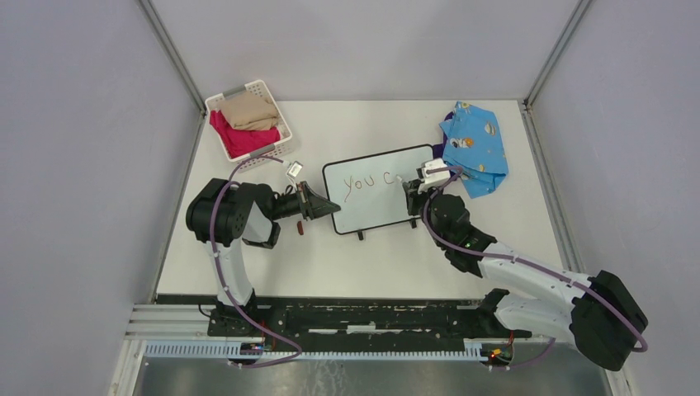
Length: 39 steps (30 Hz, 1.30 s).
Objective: Write a sentence on the whiteboard
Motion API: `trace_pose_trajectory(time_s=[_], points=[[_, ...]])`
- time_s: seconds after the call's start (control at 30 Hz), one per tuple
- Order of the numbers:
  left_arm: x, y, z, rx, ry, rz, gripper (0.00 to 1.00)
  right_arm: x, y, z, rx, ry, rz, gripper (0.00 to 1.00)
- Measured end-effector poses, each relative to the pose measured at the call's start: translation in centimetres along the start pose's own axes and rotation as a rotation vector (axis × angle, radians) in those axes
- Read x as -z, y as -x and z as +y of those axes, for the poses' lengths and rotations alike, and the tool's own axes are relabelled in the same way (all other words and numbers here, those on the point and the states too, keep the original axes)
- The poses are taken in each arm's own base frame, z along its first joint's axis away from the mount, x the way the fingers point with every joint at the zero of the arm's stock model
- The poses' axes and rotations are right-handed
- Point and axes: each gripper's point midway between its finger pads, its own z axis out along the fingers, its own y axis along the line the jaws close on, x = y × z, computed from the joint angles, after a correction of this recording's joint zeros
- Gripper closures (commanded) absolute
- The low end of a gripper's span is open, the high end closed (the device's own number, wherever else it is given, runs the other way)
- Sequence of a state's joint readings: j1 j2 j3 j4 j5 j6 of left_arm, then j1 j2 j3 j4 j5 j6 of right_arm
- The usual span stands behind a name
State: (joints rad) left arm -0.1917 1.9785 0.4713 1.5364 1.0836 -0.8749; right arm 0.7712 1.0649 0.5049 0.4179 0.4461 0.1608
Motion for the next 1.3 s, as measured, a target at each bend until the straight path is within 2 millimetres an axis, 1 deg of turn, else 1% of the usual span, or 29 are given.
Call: trace_pose_trajectory(time_s=[0.17,0.43,0.5,0.77,0.93,1.1,1.3], points=[[0.0,0.0,0.0,-0.001,-0.001,0.000,0.98,-0.4,0.5,0.4,-0.006,0.010,-0.012,1.00],[0.0,0.0,0.0,-0.002,-0.001,0.000,0.98,-0.5,0.5,0.8,-0.011,0.030,-0.011,1.00],[0.0,0.0,0.0,-0.002,-0.001,0.000,0.98,-0.4,0.4,0.9,-0.018,0.033,-0.011,1.00],[0.0,0.0,0.0,-0.003,-0.001,0.000,0.98,0.5,-1.3,0.4,-0.026,0.039,0.008,1.00],[0.0,0.0,0.0,-0.003,-0.001,0.000,0.98,0.6,-1.4,0.2,-0.023,0.028,0.011,1.00],[0.0,0.0,0.0,-0.003,-0.001,0.001,0.98,0.5,-1.1,0.0,-0.021,0.018,0.011,1.00],[0.0,0.0,0.0,-0.003,-0.001,0.001,0.98,-0.1,0.4,-0.1,-0.019,0.004,-0.011,1.00]])
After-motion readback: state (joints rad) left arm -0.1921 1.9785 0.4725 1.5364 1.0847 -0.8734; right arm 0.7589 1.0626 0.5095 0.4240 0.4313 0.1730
